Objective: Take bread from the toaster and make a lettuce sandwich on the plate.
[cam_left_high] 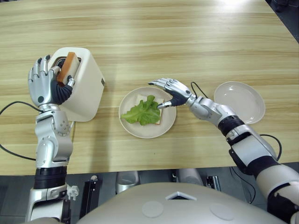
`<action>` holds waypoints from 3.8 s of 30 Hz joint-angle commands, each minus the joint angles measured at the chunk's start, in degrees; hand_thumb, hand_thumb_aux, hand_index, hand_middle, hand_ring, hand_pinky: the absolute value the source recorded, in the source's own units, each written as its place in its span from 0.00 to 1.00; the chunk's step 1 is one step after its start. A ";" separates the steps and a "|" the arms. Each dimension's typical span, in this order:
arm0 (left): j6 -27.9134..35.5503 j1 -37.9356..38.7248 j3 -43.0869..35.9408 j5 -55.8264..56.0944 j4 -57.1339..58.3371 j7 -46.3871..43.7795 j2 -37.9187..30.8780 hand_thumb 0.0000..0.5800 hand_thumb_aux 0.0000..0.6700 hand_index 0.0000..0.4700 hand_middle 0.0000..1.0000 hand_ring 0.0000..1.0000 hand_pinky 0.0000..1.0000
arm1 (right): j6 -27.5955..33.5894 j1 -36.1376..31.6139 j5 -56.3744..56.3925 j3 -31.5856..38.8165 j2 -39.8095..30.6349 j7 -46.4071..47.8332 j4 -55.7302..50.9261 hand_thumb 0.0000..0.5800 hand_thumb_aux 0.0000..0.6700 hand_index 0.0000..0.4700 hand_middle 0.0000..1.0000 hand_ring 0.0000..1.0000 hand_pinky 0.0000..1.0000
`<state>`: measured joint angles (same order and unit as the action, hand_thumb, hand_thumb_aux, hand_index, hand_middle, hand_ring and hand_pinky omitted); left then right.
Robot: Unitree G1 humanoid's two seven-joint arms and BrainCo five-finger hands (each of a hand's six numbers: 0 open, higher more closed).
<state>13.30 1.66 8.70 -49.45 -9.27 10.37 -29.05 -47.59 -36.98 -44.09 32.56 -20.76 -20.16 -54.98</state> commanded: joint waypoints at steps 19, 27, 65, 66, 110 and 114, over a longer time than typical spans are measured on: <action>-10.52 -12.96 -0.10 15.89 -18.04 -3.42 1.31 1.00 1.00 0.98 1.00 1.00 1.00 | 0.71 5.08 5.01 -12.28 -7.09 -8.87 9.97 0.00 0.00 0.00 0.00 0.00 0.00; -11.20 -13.75 -6.78 36.85 -7.20 -19.61 8.07 1.00 1.00 0.98 1.00 1.00 1.00 | -0.35 11.15 6.37 -16.26 -9.91 -8.17 19.51 0.00 0.00 0.00 0.00 0.00 0.00; -8.83 -27.28 -20.74 44.26 35.26 -50.28 7.19 1.00 1.00 0.98 1.00 1.00 1.00 | -5.64 17.72 0.19 -5.41 -6.70 8.77 27.96 0.00 0.00 0.00 0.00 0.00 0.00; -8.91 -27.54 -20.40 44.45 35.27 -50.23 7.11 1.00 1.00 0.98 1.00 1.00 1.00 | -5.61 17.82 0.18 -5.34 -6.71 9.13 28.08 0.00 0.00 0.00 0.00 0.00 0.00; -16.22 -32.35 -25.33 4.47 24.58 -6.02 1.52 0.00 0.00 0.00 1.00 1.00 1.00 | 4.31 11.99 -9.73 10.49 -5.68 26.79 16.34 0.00 0.00 0.00 0.00 0.00 0.00; -9.01 -31.44 -24.88 -9.02 16.15 4.24 -1.70 0.00 0.00 0.00 1.00 1.00 1.00 | 4.70 12.89 -8.15 9.89 -6.13 27.21 16.58 0.00 0.00 0.00 0.00 0.00 0.00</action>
<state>1.69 -31.08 -15.82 -53.70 8.93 11.25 -30.62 -44.77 -27.33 -49.43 38.59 -24.93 1.03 -33.15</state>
